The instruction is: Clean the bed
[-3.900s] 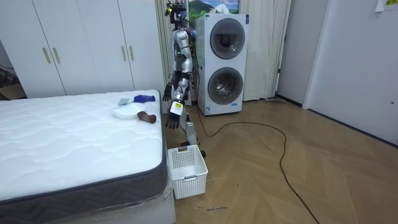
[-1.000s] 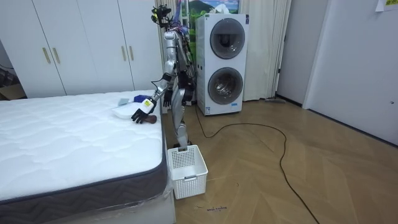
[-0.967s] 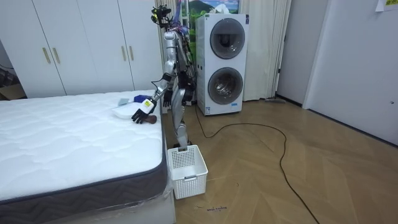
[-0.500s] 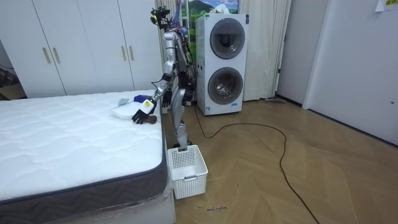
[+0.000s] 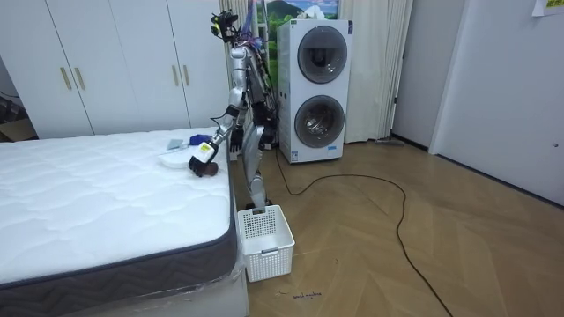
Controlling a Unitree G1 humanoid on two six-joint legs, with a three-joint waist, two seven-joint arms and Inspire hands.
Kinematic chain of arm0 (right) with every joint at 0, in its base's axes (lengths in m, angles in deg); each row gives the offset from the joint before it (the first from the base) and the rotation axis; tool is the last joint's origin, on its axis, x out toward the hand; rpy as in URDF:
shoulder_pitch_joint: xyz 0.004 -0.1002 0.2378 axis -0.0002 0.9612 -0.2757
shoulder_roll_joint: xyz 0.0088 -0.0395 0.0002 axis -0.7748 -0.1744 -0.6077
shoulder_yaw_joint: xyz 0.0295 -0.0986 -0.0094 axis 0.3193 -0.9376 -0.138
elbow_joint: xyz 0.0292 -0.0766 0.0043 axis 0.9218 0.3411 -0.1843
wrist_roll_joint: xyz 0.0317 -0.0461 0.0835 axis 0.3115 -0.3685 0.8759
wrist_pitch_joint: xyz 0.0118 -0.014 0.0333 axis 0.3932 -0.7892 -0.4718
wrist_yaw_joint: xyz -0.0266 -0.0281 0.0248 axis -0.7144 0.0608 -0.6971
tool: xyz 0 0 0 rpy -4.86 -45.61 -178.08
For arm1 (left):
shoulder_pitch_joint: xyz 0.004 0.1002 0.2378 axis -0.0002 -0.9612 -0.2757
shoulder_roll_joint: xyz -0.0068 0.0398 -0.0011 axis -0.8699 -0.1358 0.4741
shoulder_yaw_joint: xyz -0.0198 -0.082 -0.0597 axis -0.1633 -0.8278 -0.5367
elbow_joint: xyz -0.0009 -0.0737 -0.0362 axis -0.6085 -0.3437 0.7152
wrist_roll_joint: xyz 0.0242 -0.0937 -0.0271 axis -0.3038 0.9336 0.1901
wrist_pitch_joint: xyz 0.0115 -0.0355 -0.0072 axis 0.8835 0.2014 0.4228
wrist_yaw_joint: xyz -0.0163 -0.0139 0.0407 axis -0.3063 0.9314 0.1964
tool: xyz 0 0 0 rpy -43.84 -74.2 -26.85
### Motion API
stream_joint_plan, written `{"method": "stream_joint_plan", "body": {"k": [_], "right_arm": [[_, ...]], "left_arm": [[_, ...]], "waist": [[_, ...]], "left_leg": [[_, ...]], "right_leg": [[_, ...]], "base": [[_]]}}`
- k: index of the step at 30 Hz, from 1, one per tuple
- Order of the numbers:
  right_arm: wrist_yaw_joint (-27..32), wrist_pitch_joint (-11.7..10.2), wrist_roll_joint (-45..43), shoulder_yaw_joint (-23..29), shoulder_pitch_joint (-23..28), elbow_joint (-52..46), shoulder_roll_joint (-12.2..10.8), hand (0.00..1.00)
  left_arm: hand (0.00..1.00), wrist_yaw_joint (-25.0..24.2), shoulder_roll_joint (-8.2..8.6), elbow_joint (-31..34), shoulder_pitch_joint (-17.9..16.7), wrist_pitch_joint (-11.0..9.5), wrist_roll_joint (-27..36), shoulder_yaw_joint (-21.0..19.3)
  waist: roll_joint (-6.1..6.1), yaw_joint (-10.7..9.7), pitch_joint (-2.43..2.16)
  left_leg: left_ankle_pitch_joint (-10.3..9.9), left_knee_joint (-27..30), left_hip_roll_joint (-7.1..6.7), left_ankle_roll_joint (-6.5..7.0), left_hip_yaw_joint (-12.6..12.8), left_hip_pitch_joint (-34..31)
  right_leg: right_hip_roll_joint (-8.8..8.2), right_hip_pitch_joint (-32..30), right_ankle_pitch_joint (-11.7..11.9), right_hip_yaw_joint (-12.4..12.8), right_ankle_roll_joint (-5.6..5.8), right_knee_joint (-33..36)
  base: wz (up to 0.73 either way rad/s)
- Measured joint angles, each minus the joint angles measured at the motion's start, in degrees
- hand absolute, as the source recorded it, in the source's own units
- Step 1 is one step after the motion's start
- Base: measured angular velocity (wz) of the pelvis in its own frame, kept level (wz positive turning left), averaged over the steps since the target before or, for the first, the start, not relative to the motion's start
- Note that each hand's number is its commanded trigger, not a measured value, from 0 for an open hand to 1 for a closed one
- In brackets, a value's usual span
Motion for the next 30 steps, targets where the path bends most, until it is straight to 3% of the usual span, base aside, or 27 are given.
{"method": "stream_joint_plan", "body": {"k": [8, 23, 30], "right_arm": [[-0.15, 1.22, 0.87, -0.4, 0.13, -1.05, -0.17, 0.0], [-0.11, 1.22, 2.46, -1.43, 0.09, -1.05, -0.51, 0.0], [1.84, 1.15, 11.6, -2.37, 0.01, -1.17, -0.3, 0.0]], "left_arm": [[1.0, -0.57, 0.63, -1.74, 0.42, 3.87, -0.59, 1.44], [1.0, -0.48, 0.66, -1.87, 0.62, 5.22, -1.14, 1.48], [1.0, 0.91, 0.38, -1.89, 0.79, 5.71, -2.6, 5.23]], "waist": [[-0.03, -0.4, 0.0], [-0.01, -1.11, -0.07], [0.42, -1.06, -0.29]], "left_leg": [[-1.62, 2.25, 0.12, 0.62, -0.1, -0.84], [-1.88, 2.77, 0.45, 0.67, 0.11, -0.86], [-1.88, 2.75, 0.5, 0.67, 0.81, -0.63]], "right_leg": [[-0.04, -0.02, -0.61, -0.29, 0.57, 0.79], [0.04, 0.04, -0.58, -0.4, 0.54, 0.88], [0.06, -0.24, -0.56, 0.23, 0.51, 1.86]], "base": [[0.0], [0.0], [-0.02]]}}
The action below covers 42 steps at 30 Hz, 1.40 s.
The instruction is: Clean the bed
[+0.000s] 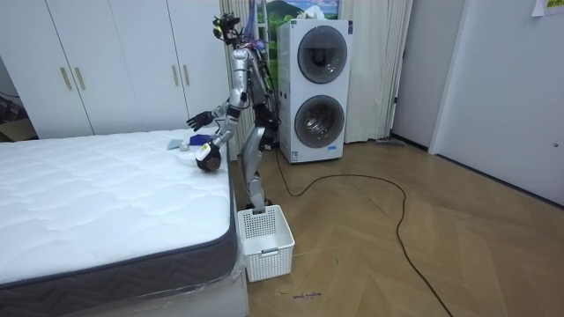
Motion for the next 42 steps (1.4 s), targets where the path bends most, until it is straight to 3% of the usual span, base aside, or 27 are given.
{"method": "stream_joint_plan", "body": {"k": [11, 25, 29, 42], "right_arm": [[-5.78, 1.23, 0.0, -0.82, -0.76, 0.39, 0.06, 0.0], [-6.05, 1.75, -0.45, -1.11, -1.94, 7.17, 0.7, 0.0], [-6.29, 3.14, -0.45, -1.1, -2.63, 11.94, 1.51, 0.0], [-6.9, 3.19, -3.5, -1.1, -3.44, 16.69, 1.42, 0.0]], "left_arm": [[1.0, -3.26, 0.04, 0.76, 1.49, 0.0, -0.02, 0.15], [1.0, -3.22, 0.12, 2.02, 1.34, 0.24, -0.18, 0.1], [1.0, -3.11, 0.11, 3.17, 1.18, 1.16, -0.29, 0.06], [1.0, -4.03, 0.15, 4.34, 1.22, 1.54, -0.63, 0.1]], "waist": [[0.99, 0.99, 0.63], [1.05, 1.29, 0.61], [1.06, 1.42, 0.59], [1.23, 1.19, 0.47]], "left_leg": [[-0.69, 1.28, 0.12, 0.2, 0.02, -0.89], [-0.71, 1.79, -0.1, 0.24, 0.08, -1.44], [-0.71, 1.97, -0.13, 0.25, 0.44, -2.01], [-0.69, 2.72, -0.04, 0.26, -0.84, -2.46]], "right_leg": [[-0.25, -0.38, -0.57, -0.42, 0.14, 0.73], [-0.58, -1.12, -0.99, -0.38, 0.13, 1.97], [-0.64, -1.99, -1.0, -0.02, 0.13, 2.48], [-0.77, -0.98, -1.05, -1.79, 0.04, 1.94]], "base": [[0.02], [0.0], [-0.01], [0.05]]}}
